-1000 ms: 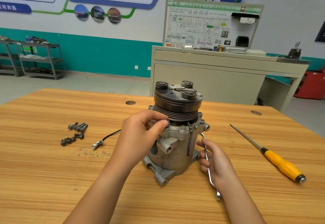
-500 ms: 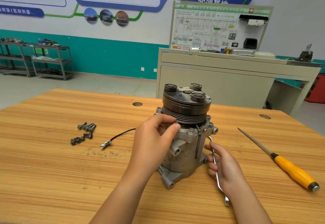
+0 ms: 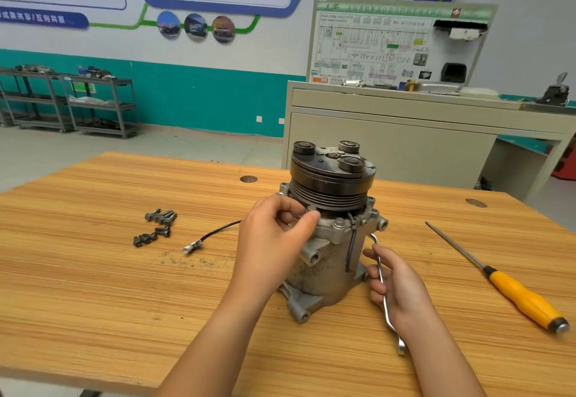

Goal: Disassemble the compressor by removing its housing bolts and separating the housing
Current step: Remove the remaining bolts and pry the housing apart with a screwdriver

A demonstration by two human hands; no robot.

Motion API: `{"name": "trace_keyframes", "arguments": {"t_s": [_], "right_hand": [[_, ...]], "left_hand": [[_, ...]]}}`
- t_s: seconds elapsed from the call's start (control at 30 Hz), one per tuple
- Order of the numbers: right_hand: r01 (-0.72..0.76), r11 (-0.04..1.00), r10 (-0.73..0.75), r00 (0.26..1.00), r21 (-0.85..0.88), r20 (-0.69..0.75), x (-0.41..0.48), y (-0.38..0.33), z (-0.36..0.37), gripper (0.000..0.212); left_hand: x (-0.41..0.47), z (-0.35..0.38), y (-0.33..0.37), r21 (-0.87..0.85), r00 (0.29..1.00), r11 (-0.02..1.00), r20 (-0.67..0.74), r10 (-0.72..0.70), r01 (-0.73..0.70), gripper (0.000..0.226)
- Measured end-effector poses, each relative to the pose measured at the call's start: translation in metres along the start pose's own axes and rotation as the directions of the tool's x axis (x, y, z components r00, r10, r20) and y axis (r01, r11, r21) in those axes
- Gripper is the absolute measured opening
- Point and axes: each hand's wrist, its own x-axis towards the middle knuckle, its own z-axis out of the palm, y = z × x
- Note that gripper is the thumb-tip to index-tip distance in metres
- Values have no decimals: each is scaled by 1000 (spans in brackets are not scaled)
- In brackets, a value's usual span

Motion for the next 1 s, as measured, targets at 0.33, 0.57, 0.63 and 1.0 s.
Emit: {"name": "trace_keyframes", "arguments": {"t_s": [0.33,0.57,0.63,1.0], "right_hand": [[-3,1000,3,1000,12,-3,0,0,0,20],[-2,1000,2,1000,4,0,0,1,-1,22],[-1,1000,1,1000,-3,4,1,1,-1,22],[-18,1000,18,999,13,-32,0,-1,-1,23]], "left_hand": [[2,-3,4,12,995,1000,98,5,-6,14],[8,-17,-1,126,909,914,221,353,-386,32],[12,-20,1,131,908,917,249,337,-376,32],[7,-8,0,13,969,979,147,199,-203,25]]}}
